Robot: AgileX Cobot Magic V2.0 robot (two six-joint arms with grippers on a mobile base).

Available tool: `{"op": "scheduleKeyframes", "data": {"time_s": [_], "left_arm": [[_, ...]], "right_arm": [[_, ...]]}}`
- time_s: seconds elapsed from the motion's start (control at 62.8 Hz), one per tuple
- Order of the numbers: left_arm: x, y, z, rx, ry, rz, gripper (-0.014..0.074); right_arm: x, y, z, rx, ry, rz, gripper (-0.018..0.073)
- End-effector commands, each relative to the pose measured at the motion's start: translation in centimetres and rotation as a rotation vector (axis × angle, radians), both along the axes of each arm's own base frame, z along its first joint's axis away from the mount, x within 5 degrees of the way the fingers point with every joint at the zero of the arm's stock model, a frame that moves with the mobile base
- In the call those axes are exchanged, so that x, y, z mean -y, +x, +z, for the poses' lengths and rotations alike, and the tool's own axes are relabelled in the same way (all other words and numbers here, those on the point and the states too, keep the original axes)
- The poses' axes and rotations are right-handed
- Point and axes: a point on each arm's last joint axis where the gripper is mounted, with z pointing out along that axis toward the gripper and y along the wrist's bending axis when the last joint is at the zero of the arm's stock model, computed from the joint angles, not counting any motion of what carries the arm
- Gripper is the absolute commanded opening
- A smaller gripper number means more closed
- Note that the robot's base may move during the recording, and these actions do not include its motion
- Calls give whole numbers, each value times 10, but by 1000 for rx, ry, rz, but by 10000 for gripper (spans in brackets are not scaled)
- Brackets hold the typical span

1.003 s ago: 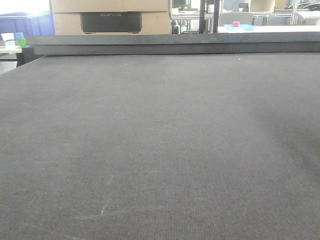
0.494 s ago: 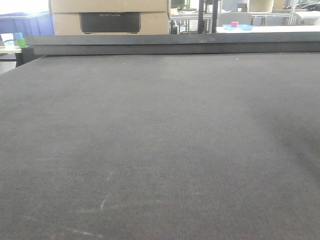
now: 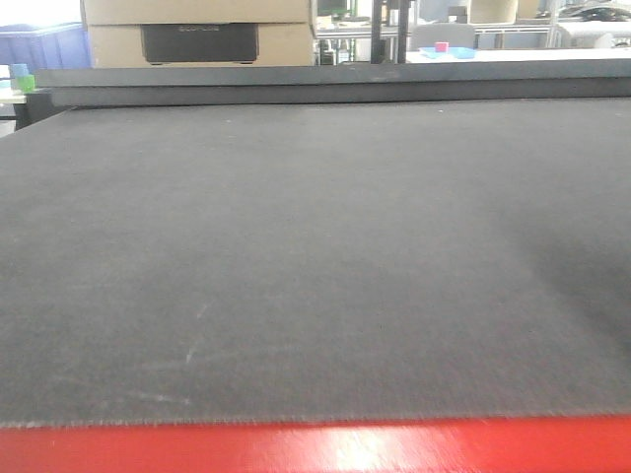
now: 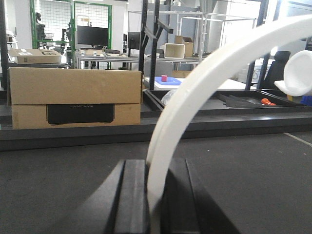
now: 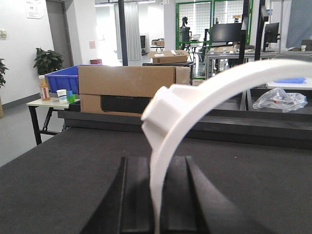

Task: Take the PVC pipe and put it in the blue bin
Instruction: 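Drive the base away from the table holding both pipe pieces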

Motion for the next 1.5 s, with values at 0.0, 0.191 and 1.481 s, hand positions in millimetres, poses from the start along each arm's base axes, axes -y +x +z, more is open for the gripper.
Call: {"op": "scheduleKeyframes", "data": {"time_s": [0.0, 0.191, 1.481], "left_arm": [[0, -2, 4, 30, -20, 0, -111], [0, -2, 4, 30, -20, 0, -111], [0, -2, 4, 30, -20, 0, -111]], "right_arm": [[0, -2, 1, 19, -12, -1, -167], [0, -2, 1, 19, -12, -1, -167], [0, -2, 3, 37, -8, 0, -167]]}}
